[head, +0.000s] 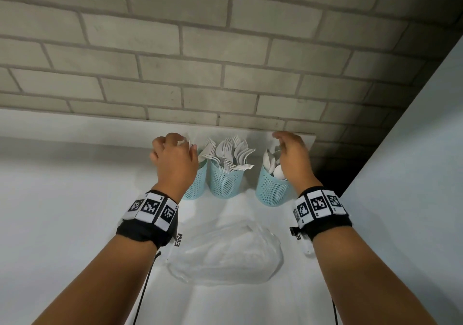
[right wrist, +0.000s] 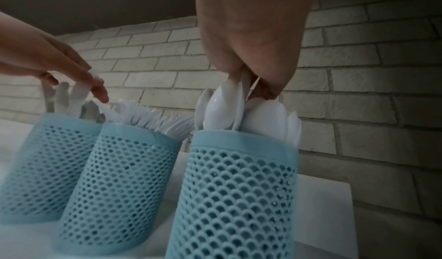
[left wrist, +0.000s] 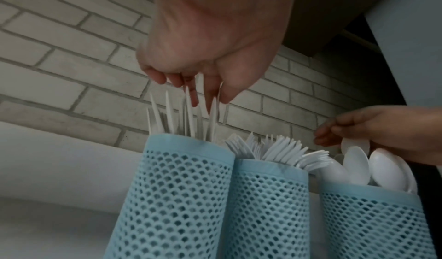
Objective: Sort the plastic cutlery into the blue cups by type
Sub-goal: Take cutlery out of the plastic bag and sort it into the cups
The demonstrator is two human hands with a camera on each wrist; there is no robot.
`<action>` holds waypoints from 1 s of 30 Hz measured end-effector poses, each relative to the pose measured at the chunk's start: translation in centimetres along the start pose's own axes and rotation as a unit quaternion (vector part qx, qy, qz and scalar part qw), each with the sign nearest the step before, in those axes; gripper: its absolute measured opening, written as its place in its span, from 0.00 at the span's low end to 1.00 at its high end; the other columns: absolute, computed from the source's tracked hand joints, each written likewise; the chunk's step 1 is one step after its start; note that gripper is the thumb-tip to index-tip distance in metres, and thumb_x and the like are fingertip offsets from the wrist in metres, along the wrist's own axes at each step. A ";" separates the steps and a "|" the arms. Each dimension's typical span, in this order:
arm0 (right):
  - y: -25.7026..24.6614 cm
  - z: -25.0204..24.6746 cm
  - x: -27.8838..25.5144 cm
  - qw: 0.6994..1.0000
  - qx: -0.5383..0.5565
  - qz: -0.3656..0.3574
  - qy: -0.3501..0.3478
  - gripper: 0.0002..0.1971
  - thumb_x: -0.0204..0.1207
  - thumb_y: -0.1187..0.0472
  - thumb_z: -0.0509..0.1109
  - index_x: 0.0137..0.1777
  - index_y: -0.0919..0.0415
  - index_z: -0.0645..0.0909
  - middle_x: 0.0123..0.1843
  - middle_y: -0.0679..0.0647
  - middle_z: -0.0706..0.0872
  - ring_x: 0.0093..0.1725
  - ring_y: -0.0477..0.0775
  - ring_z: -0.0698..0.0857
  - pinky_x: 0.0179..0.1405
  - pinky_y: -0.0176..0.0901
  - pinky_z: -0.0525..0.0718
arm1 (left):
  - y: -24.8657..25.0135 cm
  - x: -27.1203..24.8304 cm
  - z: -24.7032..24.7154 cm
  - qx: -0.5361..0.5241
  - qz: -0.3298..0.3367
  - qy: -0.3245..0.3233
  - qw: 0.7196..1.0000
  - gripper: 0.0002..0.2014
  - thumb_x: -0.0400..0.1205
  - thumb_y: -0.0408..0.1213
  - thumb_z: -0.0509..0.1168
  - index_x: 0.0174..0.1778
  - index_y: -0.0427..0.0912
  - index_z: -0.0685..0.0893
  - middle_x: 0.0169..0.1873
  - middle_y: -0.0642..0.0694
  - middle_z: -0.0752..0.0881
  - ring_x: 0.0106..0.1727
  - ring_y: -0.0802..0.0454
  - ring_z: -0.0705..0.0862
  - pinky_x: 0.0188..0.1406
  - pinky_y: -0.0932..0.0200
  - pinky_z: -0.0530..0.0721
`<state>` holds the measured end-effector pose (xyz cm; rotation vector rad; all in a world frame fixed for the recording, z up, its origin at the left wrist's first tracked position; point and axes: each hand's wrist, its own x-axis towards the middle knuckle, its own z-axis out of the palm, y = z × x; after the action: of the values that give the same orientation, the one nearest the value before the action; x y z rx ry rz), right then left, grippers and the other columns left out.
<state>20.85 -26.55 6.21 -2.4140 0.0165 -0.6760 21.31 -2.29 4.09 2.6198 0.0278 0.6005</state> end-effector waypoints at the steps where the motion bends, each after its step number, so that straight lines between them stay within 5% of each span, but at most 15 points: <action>1: -0.1 0.1 -0.2 0.997 -0.053 -0.007 -0.054 0.17 0.82 0.71 0.55 0.66 0.64 0.79 0.66 0.65 0.79 0.69 0.63 0.76 0.65 0.43 0.72 | 0.0 -0.1 0.1 0.015 -0.020 -0.024 0.999 0.17 0.85 0.43 0.57 0.56 0.36 0.86 0.71 0.41 0.72 0.72 0.37 0.63 0.65 0.45 0.62; 3: -0.6 -0.2 -0.4 0.969 -0.185 -0.020 -0.162 0.18 0.86 0.62 0.50 0.70 0.63 0.75 0.74 0.62 0.74 0.80 0.59 0.63 0.75 0.52 0.61 | -0.3 -0.2 0.3 0.018 -0.035 -0.038 0.999 0.17 0.84 0.44 0.57 0.65 0.44 0.82 0.76 0.43 0.65 0.76 0.38 0.58 0.69 0.45 0.59; 6: -1.3 -0.8 -0.2 0.926 -0.281 -0.035 -0.248 0.20 0.87 0.59 0.46 0.76 0.61 0.67 0.80 0.56 0.66 0.83 0.58 0.53 0.78 0.61 0.54 | -0.7 -0.2 0.5 -0.027 -0.015 -0.014 0.999 0.28 0.81 0.47 0.61 0.78 0.50 0.66 0.79 0.40 0.58 0.78 0.37 0.55 0.72 0.41 0.58; 10: -2.0 -0.6 0.3 0.965 -0.187 0.022 -0.181 0.23 0.86 0.53 0.49 0.80 0.56 0.60 0.83 0.53 0.61 0.84 0.56 0.47 0.80 0.62 0.45 | -1.8 -0.2 0.2 -0.235 -0.008 0.022 0.972 0.53 0.66 0.67 0.65 0.82 0.47 0.50 0.80 0.40 0.52 0.81 0.44 0.52 0.77 0.43 0.56; 14: -5.8 0.6 -1.5 0.997 -0.064 -0.042 -0.022 0.21 0.81 0.59 0.62 0.74 0.57 0.70 0.78 0.57 0.69 0.83 0.59 0.55 0.80 0.59 0.48 | -3.8 -0.8 0.9 -0.387 -0.053 -0.007 0.920 0.66 0.58 0.59 0.79 0.82 0.48 0.40 0.82 0.46 0.46 0.83 0.51 0.48 0.80 0.52 0.55; 19: -9.5 4.3 -4.5 0.992 0.024 -0.097 -0.071 0.15 0.78 0.64 0.64 0.64 0.60 0.80 0.63 0.56 0.82 0.64 0.57 0.78 0.66 0.52 0.74 | -5.8 -1.3 4.2 -0.461 -0.052 -0.114 0.878 0.76 0.53 0.47 0.86 0.79 0.49 0.28 0.81 0.45 0.54 0.80 0.57 0.58 0.80 0.55 0.57; 25: -10.9 7.9 -6.6 0.977 -0.013 -0.076 -0.199 0.15 0.80 0.63 0.62 0.64 0.66 0.79 0.61 0.61 0.83 0.62 0.59 0.79 0.61 0.44 0.74 | -5.9 -0.9 5.3 -0.494 -0.020 -0.099 0.863 0.60 0.56 0.34 0.83 0.77 0.42 0.48 0.66 0.52 0.76 0.66 0.61 0.79 0.69 0.59 0.77; 30: -11.3 9.2 -7.2 0.971 -0.013 -0.018 -0.238 0.18 0.79 0.56 0.65 0.62 0.68 0.77 0.58 0.63 0.83 0.61 0.61 0.79 0.54 0.42 0.74 | -6.5 -0.8 5.5 -0.471 -0.040 -0.098 0.876 0.55 0.56 0.45 0.82 0.76 0.40 0.60 0.63 0.62 0.78 0.63 0.55 0.83 0.66 0.55 0.80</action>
<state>17.30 -10.98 3.19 -2.5463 -0.2164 -0.0966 23.41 1.14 -3.40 1.6935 -0.1770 0.2110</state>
